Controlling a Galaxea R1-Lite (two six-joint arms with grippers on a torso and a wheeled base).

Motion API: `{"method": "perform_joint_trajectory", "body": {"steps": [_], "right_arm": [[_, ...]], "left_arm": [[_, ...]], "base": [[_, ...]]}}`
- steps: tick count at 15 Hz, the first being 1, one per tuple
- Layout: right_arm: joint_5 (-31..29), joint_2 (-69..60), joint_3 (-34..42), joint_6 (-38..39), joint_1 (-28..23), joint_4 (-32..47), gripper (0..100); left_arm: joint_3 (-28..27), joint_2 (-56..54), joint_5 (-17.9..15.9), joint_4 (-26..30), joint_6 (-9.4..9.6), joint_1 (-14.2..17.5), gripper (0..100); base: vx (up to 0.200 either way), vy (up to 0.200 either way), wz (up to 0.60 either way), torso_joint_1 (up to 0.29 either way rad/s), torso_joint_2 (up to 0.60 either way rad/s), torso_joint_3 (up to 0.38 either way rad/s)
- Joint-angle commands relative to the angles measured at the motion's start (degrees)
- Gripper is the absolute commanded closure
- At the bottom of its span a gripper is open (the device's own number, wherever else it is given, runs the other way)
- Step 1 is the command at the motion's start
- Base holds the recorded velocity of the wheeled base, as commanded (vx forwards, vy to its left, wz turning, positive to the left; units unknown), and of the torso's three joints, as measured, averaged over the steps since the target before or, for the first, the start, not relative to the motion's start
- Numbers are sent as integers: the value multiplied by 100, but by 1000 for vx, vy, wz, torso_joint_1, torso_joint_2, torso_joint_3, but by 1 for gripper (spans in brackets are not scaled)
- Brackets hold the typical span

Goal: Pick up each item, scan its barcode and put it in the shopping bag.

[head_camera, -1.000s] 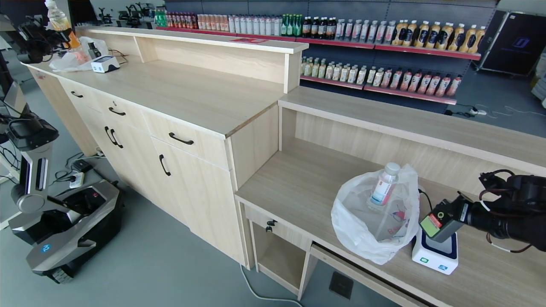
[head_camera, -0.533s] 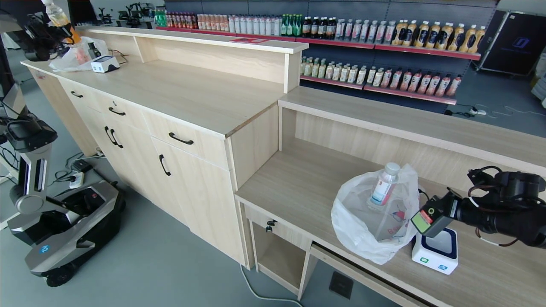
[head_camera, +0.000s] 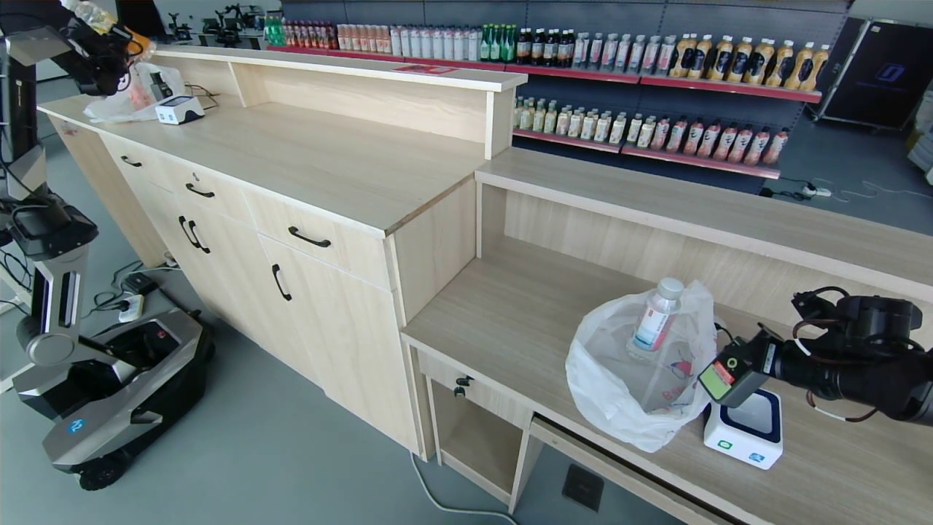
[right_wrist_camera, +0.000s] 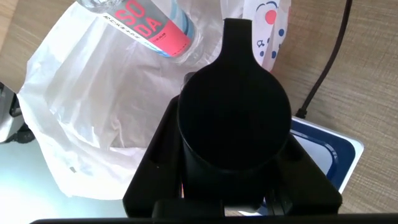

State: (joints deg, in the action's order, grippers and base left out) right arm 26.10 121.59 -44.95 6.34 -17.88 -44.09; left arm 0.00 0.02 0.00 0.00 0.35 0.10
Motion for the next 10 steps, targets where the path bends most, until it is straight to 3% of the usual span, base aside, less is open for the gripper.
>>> {"method": "perform_joint_trajectory", "body": {"steps": [1,10], "right_arm": [[0,5,3,-1,4,-3,100],[-26,-92,83,-27,4,-3,100]], "left_arm": [[0,-2,0,0,0,-1,0],[0,-2,0,0,0,-1,0]], "base": [[0,0,0,0,0,0],[0,0,0,0,0,0]]}}
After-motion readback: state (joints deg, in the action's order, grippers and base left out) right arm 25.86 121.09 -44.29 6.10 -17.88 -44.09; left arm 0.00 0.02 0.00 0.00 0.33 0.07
